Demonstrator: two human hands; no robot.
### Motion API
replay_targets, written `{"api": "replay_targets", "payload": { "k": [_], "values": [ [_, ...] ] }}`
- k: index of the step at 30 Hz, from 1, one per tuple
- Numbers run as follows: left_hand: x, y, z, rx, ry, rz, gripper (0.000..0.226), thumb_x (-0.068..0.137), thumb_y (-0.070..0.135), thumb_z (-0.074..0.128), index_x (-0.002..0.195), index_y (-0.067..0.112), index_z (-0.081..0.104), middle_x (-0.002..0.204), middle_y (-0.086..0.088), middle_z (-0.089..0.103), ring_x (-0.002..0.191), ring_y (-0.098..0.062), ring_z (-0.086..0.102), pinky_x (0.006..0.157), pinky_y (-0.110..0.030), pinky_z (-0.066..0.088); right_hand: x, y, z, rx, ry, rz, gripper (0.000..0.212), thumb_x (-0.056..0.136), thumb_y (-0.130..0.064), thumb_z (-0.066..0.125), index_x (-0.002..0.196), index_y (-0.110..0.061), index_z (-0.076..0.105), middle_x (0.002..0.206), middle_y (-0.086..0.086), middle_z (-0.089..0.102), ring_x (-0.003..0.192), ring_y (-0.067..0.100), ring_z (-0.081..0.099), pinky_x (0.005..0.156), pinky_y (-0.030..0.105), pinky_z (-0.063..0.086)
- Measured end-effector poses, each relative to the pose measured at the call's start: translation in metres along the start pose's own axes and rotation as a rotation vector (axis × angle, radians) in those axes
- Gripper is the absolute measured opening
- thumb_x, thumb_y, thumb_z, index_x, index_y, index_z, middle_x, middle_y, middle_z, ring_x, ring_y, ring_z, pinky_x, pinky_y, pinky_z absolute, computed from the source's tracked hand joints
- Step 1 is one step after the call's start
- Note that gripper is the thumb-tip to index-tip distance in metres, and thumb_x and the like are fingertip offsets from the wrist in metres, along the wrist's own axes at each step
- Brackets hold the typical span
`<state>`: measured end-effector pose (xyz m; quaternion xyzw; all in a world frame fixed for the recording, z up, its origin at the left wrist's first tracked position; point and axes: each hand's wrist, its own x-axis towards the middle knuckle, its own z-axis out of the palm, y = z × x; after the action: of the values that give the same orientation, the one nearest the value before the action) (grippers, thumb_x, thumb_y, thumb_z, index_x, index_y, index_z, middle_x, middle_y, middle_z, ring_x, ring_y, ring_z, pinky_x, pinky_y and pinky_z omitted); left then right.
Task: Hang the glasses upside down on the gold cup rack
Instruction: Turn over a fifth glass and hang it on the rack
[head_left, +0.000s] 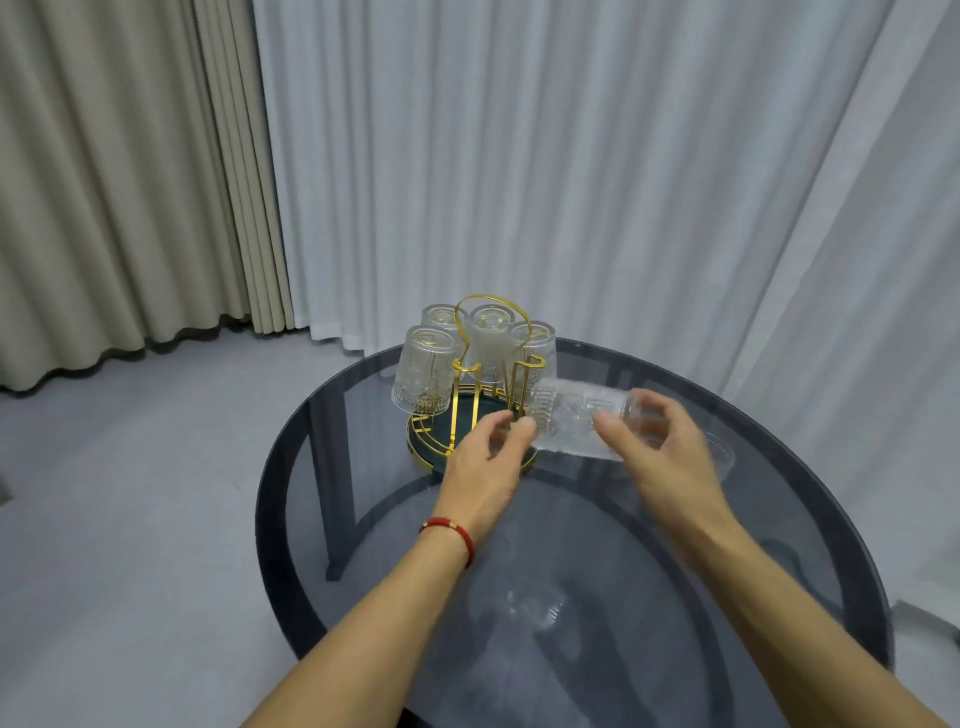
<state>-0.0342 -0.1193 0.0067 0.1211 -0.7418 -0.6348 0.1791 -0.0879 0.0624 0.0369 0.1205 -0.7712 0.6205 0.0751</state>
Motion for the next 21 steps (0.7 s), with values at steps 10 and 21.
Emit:
{"api": "replay_targets", "payload": {
  "k": [10, 21],
  "values": [
    [0.028, -0.063, -0.035, 0.918, 0.024, 0.150, 0.054, 0.091, 0.034, 0.062, 0.143, 0.022, 0.051, 0.138, -0.001, 0.053, 0.132, -0.020, 0.043, 0.104, -0.040, 0.048, 0.074, -0.069, 0.017, -0.452, -0.051, -0.286, 0.080, 0.074, -0.049, 0.084, 0.144, -0.017, 0.063, 0.138, 0.005, 0.070, 0.121, 0.022, 0.068, 0.102, 0.029, 0.049],
    [0.025, -0.057, -0.032, 0.911, 0.031, 0.113, 0.052, 0.093, 0.032, 0.062, 0.143, 0.021, 0.054, 0.132, 0.001, 0.053, 0.128, -0.018, 0.048, 0.097, -0.039, 0.054, 0.095, -0.075, 0.067, -0.723, -0.229, -0.307, 0.072, 0.079, -0.042, 0.080, 0.141, -0.011, 0.062, 0.139, 0.011, 0.068, 0.127, 0.030, 0.063, 0.104, 0.042, 0.053]
  ]
}}
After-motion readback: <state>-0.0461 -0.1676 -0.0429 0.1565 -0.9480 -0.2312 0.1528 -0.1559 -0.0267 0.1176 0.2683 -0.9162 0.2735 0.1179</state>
